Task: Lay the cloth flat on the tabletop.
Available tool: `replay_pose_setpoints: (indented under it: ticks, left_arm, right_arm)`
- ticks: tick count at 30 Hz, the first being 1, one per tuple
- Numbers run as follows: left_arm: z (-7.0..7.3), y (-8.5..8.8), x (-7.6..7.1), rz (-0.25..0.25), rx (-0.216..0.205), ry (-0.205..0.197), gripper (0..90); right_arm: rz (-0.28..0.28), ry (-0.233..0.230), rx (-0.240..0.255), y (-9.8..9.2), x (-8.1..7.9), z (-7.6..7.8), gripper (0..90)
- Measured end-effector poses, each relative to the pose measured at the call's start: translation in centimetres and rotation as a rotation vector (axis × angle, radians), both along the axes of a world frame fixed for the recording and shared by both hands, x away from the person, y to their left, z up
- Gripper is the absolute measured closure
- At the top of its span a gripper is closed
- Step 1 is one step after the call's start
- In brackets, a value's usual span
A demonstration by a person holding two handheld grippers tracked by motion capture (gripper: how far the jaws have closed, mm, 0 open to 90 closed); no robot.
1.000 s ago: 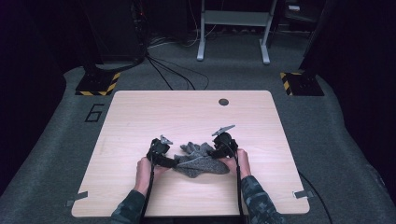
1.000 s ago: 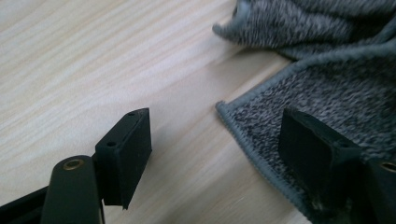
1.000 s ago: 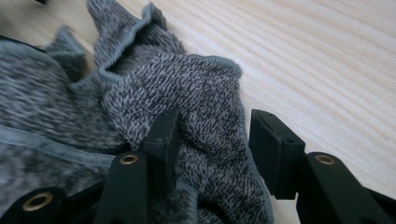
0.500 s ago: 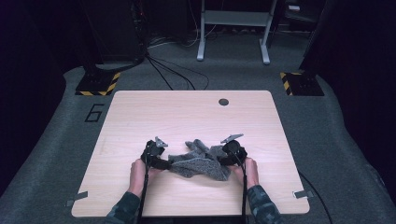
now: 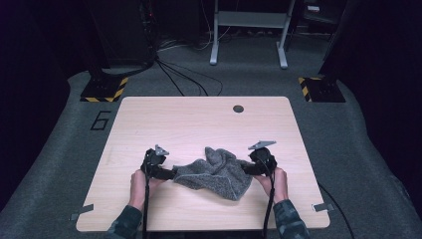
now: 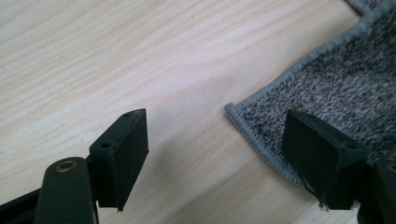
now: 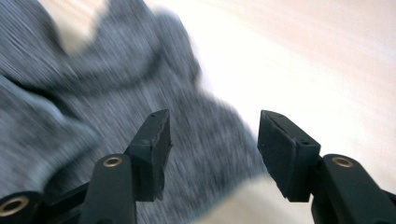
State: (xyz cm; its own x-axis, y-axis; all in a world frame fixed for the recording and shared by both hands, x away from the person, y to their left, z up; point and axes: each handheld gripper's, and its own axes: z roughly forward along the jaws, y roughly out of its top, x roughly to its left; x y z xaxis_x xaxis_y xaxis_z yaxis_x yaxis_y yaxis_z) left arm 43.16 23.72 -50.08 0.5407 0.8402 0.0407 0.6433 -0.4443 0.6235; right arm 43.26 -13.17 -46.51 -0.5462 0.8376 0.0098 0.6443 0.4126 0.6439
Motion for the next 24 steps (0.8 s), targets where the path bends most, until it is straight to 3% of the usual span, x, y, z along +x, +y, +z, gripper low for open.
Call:
replay_pose_setpoints:
  ticks: [3,5,8,9,10,13,17,24]
  left_arm:
    - [0.1,-0.3,0.1,-0.004,-0.004,0.013,22.7]
    - [0.0,-0.7,0.2,-0.013,0.008,0.030,23.0]
    - [-0.3,-1.2,0.3,-0.024,0.020,0.041,23.7]
    - [-0.3,-1.2,0.3,-0.024,0.020,0.041,23.9]
    - [-0.6,-1.3,0.4,-0.024,0.027,0.042,24.0]
    - [-0.8,-1.4,0.7,-0.026,0.032,0.039,23.8]
    - [-0.7,-1.5,1.2,-0.034,0.038,0.038,23.6]
    - [-0.7,-1.9,2.5,-0.043,0.056,0.025,23.4]
  right_arm:
    - [0.083,-0.032,-0.008,1.9,1.6,0.9,43.9]
    - [0.148,-0.003,-0.036,3.4,3.0,0.5,44.5]
    - [0.177,0.035,-0.112,5.3,4.5,-1.1,51.9]
    - [0.177,0.035,-0.112,5.3,4.5,-1.1,51.9]
    - [0.156,0.069,-0.124,5.6,4.8,-2.0,59.2]
    - [0.152,0.067,-0.119,4.9,4.5,-2.6,65.3]
    - [0.125,0.082,-0.129,3.7,3.6,-3.2,67.5]
    - [0.060,0.102,-0.104,1.8,0.8,-3.3,66.5]
